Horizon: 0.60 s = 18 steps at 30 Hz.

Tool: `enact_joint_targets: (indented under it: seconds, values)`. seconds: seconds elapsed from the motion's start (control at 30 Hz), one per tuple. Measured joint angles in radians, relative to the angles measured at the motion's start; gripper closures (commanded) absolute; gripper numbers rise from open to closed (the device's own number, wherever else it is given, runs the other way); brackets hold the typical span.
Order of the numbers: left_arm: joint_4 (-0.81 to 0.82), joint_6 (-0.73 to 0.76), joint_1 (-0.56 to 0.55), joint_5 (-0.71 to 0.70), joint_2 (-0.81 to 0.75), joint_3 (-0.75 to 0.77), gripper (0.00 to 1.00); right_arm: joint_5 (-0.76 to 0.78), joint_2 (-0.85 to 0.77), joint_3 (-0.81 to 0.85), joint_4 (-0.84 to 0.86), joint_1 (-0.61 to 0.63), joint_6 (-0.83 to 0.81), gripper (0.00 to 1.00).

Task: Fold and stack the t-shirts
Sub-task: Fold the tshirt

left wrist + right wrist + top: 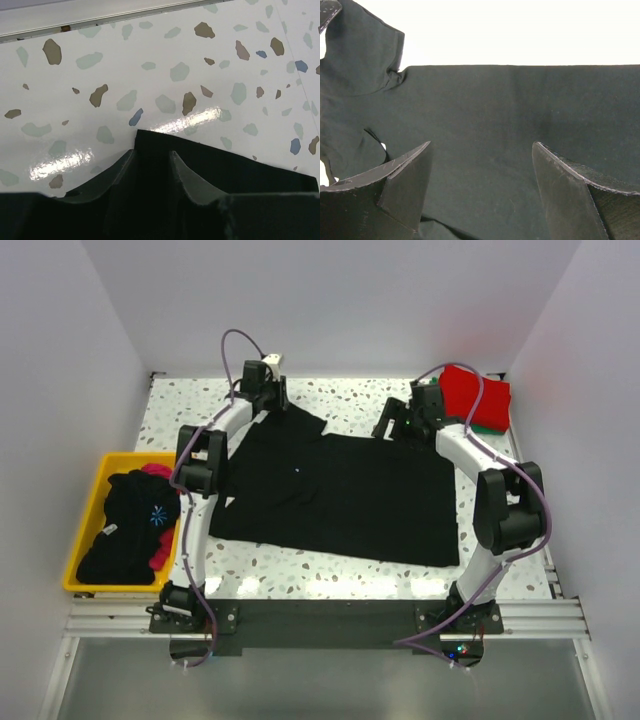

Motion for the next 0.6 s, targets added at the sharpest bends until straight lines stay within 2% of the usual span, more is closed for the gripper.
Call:
enact_joint_targets:
  seconds: [0.07, 0.1, 0.13, 0.17, 0.2, 0.6]
  values:
    - [-0.002, 0.000, -0.002, -0.001, 0.000, -0.001, 0.73, 0.000, 0.000, 0.000, 0.002, 0.000, 0.000, 0.17]
    - [-0.002, 0.000, -0.002, 0.000, 0.000, -0.004, 0.82, 0.000, 0.000, 0.000, 0.003, 0.000, 0.000, 0.17]
    - [0.002, -0.001, -0.003, -0.001, 0.000, -0.008, 0.86, 0.000, 0.001, 0.000, 0.003, 0.000, -0.001, 0.17]
    - [0.014, -0.003, -0.003, -0.001, 0.000, -0.017, 0.96, 0.000, 0.002, 0.000, 0.004, 0.000, -0.003, 0.17]
    - [0.026, -0.003, -0.004, 0.000, -0.002, -0.024, 1.00, 0.000, 0.005, 0.000, 0.005, 0.000, -0.004, 0.17]
    - [0.124, -0.042, 0.003, -0.078, -0.191, -0.288, 1.00, 0.069, 0.110, 0.079, -0.053, -0.006, -0.063, 0.16]
